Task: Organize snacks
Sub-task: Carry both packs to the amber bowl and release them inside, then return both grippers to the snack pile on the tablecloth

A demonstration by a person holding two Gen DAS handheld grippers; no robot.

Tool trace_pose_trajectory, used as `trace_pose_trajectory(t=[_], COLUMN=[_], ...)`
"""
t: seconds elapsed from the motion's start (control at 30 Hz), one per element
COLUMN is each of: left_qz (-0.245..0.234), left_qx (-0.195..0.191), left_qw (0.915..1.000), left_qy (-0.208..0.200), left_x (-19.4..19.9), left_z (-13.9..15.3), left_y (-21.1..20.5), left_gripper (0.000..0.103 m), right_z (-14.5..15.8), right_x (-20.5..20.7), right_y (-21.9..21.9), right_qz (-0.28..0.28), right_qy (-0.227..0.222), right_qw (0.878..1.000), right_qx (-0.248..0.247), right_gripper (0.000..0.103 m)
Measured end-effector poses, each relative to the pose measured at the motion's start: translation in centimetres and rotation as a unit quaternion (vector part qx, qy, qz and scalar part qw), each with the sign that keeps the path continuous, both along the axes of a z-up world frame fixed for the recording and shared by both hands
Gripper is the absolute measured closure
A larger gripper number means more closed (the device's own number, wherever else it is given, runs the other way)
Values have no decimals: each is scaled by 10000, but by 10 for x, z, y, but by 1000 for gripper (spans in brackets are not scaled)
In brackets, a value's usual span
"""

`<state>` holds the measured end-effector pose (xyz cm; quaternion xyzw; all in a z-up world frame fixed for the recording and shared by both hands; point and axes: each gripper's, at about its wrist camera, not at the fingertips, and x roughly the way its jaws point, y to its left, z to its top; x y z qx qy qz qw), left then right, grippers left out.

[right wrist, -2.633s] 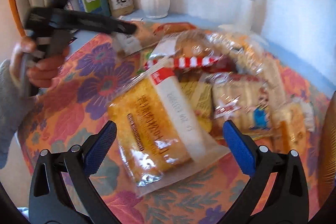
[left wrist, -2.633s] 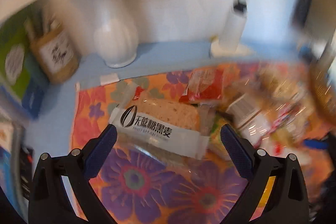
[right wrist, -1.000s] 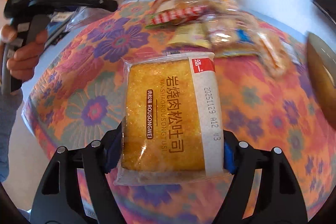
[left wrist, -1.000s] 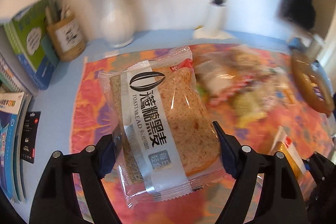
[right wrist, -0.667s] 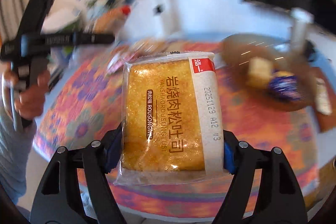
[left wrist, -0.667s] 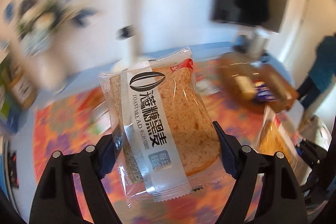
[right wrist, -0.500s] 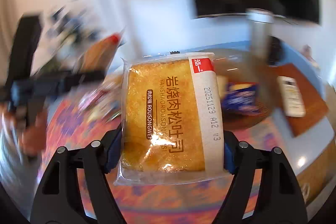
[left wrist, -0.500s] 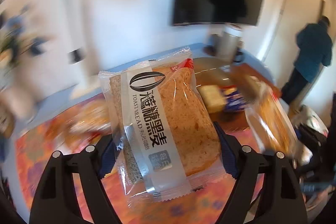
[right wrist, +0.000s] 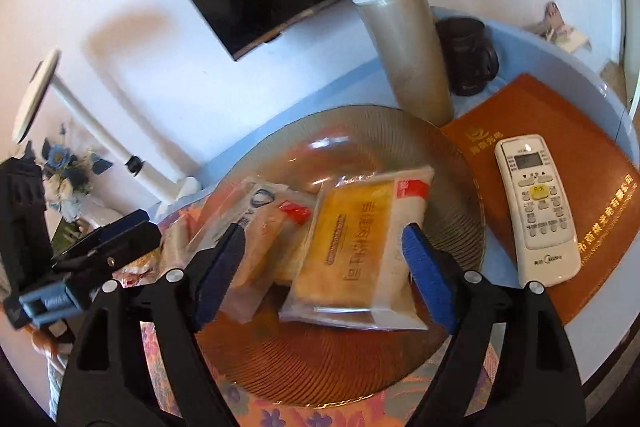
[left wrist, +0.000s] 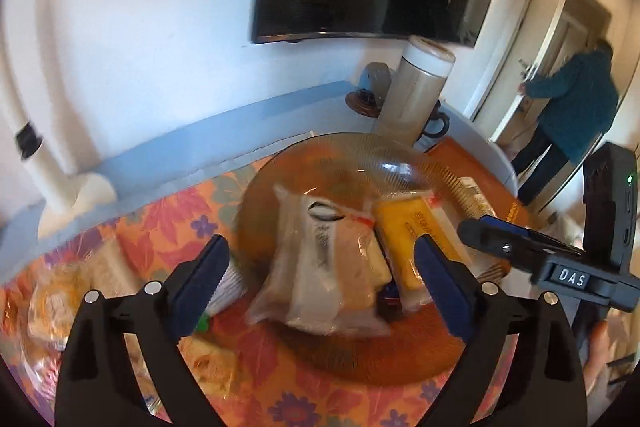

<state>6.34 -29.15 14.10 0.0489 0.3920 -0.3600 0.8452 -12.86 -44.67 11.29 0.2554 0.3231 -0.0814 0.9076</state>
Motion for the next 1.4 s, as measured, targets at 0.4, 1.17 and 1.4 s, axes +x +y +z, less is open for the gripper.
trace_pose_trajectory(t=[0.4,1.17,1.4], left_qz=[1192,2523,2559], left_qx=[-218,224,413], left_qw=[9912,9656,9643], left_qy=[-531,586,543], left_x=[-54,-63,-62], left_z=[27,-122,-124], left_y=[182,328,322], left_gripper=[7,7,7], right_z=[35,-84,-76], right_x=[-14,49,40], right_y=[147,253,232], right_qz=[1374,2084,1549], right_qy=[-433,573,394], right_qw=[9879,9727,9847], right_qx=[-580,-845,-699], right_gripper=[12,13,21])
